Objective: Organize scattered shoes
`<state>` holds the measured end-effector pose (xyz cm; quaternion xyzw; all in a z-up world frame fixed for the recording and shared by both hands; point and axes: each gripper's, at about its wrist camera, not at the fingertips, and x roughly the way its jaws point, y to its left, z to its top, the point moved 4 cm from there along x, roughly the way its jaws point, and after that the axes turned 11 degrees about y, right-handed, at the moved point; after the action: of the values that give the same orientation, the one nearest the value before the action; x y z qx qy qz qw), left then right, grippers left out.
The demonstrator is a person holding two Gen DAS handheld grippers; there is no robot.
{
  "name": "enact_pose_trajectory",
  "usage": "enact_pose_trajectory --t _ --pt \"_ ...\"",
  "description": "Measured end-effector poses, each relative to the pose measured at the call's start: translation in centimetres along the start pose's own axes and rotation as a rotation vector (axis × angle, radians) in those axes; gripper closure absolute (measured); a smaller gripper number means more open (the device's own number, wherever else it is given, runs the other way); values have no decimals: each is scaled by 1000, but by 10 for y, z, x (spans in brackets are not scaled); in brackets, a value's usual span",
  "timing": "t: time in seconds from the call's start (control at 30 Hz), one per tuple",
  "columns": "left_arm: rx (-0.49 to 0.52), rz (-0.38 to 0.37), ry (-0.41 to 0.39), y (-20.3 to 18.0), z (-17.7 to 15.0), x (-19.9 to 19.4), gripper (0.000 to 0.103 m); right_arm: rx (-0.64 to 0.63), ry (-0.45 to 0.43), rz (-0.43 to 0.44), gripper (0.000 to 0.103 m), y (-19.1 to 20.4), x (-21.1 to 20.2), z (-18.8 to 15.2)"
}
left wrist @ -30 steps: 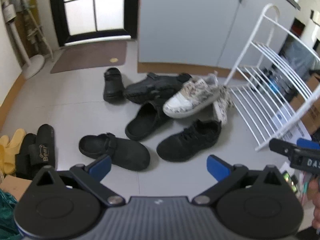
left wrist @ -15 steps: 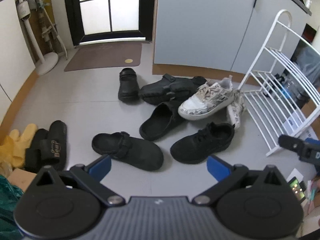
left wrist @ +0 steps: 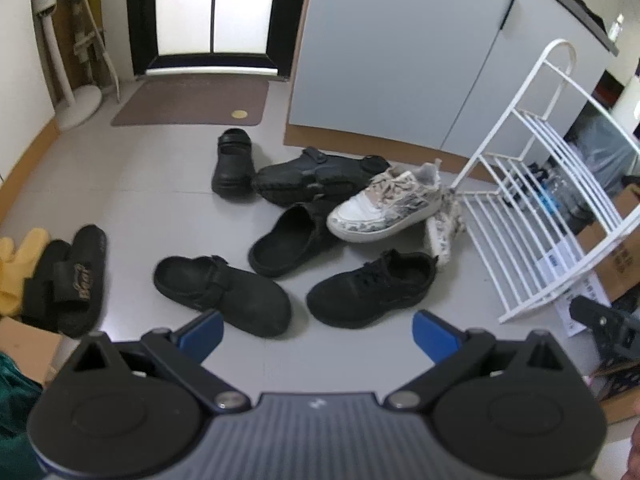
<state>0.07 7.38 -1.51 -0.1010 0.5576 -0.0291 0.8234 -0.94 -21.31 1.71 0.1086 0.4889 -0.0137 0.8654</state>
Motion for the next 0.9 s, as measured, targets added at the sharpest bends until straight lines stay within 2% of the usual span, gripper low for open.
enact_pose_trajectory --t 0.1,0.3,0.43,0.7,0.73,0.8,0.9 --pt "-4 -2 16 -1 -2 5 1 44 -6 -2 0 -6 -9 0" --pt "-32 -17 20 1 -3 7 1 -22 -40 58 0 6 -9 -7" --pt "-35 -19 20 1 -2 7 1 7 -1 99 0 2 8 -5" --pt "4 -13 59 -15 -2 -2 6 -43 63 125 0 -2 30 12" --pt "24 -24 40 -20 0 -9 5 -49 71 128 0 -2 33 14" --pt "68 -1 -4 -26 2 -16 2 -62 86 134 0 -3 38 18" --pt "76 1 5 -23 7 -5 3 -81 110 143 0 -4 46 25"
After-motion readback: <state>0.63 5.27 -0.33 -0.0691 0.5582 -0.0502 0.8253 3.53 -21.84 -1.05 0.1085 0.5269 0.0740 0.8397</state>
